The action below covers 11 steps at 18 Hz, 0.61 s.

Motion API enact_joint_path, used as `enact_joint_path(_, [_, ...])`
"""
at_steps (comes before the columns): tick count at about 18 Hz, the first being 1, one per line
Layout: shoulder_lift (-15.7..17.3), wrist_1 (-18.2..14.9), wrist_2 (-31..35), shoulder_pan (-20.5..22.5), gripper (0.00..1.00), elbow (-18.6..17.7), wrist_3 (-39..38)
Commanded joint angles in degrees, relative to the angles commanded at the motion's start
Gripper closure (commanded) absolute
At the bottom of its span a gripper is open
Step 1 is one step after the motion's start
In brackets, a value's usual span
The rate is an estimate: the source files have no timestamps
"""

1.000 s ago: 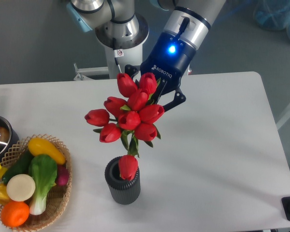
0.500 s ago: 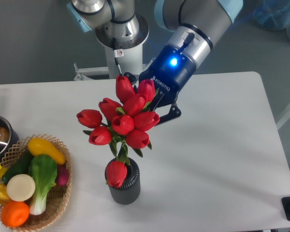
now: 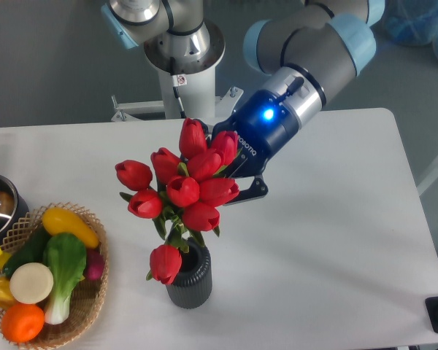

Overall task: Insert the flowers into the vase
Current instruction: 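Lower the tulip stems down into the black vase opening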

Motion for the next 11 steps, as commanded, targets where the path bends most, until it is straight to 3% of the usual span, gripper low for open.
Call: enact_joint_path(11, [-2.2,0.0,0.0,-0.18,0.94,0.35,2.2])
